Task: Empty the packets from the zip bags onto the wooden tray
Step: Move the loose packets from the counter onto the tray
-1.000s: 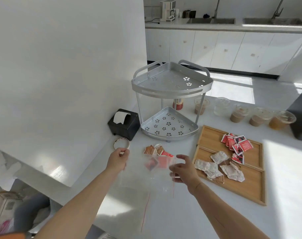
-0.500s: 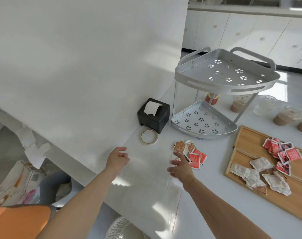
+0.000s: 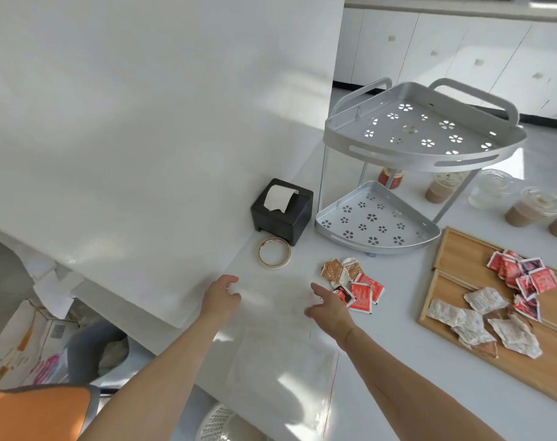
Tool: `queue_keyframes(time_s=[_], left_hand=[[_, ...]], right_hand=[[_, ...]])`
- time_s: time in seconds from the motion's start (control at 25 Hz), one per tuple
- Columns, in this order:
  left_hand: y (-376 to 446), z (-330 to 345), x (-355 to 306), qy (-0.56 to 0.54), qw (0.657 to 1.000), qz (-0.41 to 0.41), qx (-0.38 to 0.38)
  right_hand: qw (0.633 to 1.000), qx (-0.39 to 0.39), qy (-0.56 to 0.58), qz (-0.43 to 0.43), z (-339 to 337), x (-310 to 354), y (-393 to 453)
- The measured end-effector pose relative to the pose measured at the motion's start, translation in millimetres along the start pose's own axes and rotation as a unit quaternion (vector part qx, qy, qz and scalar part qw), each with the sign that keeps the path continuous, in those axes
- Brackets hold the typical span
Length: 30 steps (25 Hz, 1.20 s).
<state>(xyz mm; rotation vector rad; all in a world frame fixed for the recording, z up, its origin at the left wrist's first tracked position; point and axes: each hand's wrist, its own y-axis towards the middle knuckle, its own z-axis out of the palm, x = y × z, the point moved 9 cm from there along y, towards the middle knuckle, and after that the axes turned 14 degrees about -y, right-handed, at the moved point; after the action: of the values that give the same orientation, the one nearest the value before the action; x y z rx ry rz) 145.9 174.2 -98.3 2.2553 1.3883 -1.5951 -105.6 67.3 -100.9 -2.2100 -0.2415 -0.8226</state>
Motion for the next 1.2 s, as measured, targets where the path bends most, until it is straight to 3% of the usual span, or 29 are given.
queue_keyframes(time_s=[0.2,0.36,0.52,0.6,0.68,0.76,0.92,1.2], left_hand=[[-4.3,3.4,-26.4,0.082,0.995,0.051,-0.039],[-19.6,51.2,-75.0,0.170,0.973,0.154,0.020],[-38.7,127.5,-107.2,0.372,0.887,0.218,0.162],[-45.1,159.1,-119.6,0.432,0.849,0.236,0.192],[-49.5,182.8,-129.8,0.450,0.837,0.245,0.192],[-54.1,199.3,-131.8,0.458,0.839,0.238,0.173],[-62.7,207.8,-117.3,0.436,0.870,0.209,0.094],[-63.3,209.2,-95.4,0.359,0.913,0.177,0.073]], right_hand=[[0.996,-0.038,-0.071,-0.029,-26.7,-1.2,-7.8],[0.970,-0.124,-0.208,-0.013,-77.6,-18.3,-18.0],[0.861,-0.171,-0.479,-0.015,-120.7,-36.4,-23.5],[0.845,-0.170,-0.507,0.000,-135.6,-47.5,-20.6],[0.845,-0.167,-0.508,0.003,-145.9,-52.3,-13.7],[0.851,-0.156,-0.502,0.000,-149.5,-54.0,-4.9],[0.827,-0.140,-0.543,-0.037,-137.4,-44.0,12.8],[0.897,-0.135,-0.420,-0.007,-129.2,-56.7,30.7]])
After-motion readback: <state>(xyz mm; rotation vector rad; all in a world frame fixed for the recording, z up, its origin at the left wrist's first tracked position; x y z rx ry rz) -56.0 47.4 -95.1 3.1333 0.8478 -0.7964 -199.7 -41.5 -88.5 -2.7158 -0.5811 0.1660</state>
